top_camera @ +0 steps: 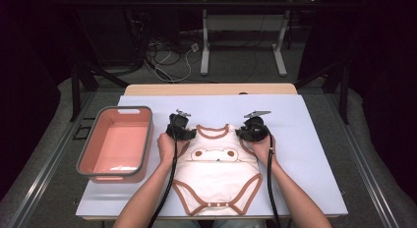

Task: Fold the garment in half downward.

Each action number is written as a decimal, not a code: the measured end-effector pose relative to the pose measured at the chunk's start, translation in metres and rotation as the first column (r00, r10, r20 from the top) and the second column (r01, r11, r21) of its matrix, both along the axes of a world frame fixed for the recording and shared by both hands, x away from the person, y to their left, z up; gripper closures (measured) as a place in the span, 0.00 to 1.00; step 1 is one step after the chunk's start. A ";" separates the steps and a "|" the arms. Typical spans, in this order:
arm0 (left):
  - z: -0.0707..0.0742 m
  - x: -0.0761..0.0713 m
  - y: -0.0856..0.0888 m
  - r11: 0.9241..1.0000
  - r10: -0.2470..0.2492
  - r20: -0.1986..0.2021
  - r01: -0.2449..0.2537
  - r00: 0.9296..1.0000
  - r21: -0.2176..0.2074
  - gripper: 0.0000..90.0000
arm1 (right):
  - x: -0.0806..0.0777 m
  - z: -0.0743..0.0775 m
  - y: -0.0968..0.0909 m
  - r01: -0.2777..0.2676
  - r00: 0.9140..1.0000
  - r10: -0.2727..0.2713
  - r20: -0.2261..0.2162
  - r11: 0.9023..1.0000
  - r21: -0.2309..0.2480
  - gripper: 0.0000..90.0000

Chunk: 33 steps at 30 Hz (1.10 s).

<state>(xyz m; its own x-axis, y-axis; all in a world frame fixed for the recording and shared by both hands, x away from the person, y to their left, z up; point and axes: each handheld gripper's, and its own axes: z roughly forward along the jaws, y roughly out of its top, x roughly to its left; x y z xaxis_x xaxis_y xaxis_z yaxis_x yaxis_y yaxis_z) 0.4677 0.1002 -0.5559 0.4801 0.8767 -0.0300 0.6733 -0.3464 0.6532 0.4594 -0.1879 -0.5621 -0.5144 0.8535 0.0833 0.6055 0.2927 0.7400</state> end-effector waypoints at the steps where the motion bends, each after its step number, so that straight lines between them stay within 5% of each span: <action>1: 0.000 0.000 -0.001 1.000 -0.006 0.004 0.006 1.000 -0.004 0.61 | -0.001 0.000 0.001 0.001 1.000 -0.001 0.004 1.000 0.003 0.79; 10: 0.001 -0.001 -0.006 0.998 -0.059 0.008 0.059 0.998 -0.008 0.95 | -0.003 0.000 0.002 -0.017 1.000 0.017 -0.003 1.000 0.013 0.96; 15: 0.004 -0.003 -0.006 0.997 -0.067 0.009 0.068 0.998 -0.025 0.95 | -0.005 0.005 -0.001 -0.018 1.000 0.018 0.015 1.000 0.013 0.97; 33: 0.034 -0.025 0.005 0.989 -0.048 0.120 0.064 0.992 -0.135 0.95 | -0.027 0.042 -0.011 -0.037 0.995 0.030 0.100 0.997 0.067 0.97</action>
<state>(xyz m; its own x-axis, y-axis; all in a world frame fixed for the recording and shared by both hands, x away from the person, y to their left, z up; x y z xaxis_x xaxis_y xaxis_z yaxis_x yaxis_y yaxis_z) 0.4425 0.1049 -0.5220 0.5353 0.8398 -0.0900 0.5725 -0.2825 0.7697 0.4326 -0.1990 -0.5205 -0.5509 0.8299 0.0886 0.5196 0.2580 0.8145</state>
